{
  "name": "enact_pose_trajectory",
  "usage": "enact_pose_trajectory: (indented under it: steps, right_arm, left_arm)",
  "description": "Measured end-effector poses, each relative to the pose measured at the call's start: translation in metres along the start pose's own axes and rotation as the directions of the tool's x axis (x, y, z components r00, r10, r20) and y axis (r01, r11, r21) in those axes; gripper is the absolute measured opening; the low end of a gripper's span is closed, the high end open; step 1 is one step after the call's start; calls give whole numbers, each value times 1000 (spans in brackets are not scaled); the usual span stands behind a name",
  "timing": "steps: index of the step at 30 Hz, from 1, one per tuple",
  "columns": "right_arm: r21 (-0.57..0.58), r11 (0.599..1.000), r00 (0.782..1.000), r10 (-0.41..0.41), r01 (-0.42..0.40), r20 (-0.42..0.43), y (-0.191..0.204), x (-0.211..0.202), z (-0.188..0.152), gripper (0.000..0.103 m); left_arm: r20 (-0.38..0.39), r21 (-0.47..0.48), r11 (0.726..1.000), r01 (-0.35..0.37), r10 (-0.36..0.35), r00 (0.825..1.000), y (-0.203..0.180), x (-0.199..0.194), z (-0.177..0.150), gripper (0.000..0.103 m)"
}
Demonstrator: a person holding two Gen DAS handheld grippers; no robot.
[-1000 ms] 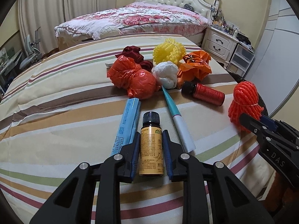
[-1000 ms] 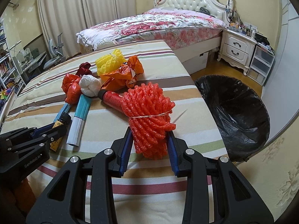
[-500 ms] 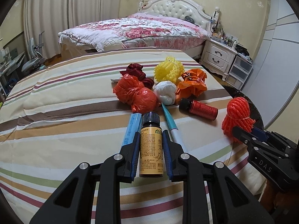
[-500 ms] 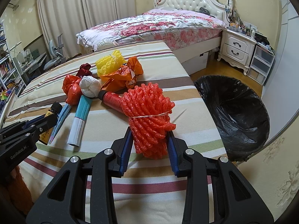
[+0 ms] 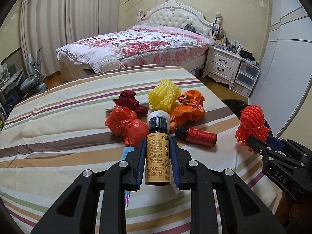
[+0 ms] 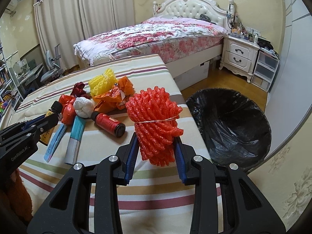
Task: Collect trash
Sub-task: 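Carry the red mesh net and amber bottle over the black trash bin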
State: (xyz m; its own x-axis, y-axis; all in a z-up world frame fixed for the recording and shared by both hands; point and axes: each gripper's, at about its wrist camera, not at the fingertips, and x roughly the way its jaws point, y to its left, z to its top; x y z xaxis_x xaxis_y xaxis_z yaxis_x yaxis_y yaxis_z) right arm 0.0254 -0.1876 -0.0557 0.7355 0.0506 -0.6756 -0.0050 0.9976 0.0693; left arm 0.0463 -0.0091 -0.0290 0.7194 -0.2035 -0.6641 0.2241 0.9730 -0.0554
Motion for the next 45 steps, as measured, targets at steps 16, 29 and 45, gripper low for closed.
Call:
enact_pose_trajectory:
  steps: [16,29,45]
  right_arm:
    - [126,978,985,-170,166,22,-88,20,29,34]
    - [200,958,978,-210,206,2,-140,42,41,34]
    - [236,943,972,-234,233,-22,-167,56,43,36]
  left_arm:
    - [26,83,989,125,-128,991,-92,55,51,25]
    - [-5,165,975,146,-147,989,-144,104,69,25]
    - [-32,220,968,121,-117,993,-174,134,68,29]
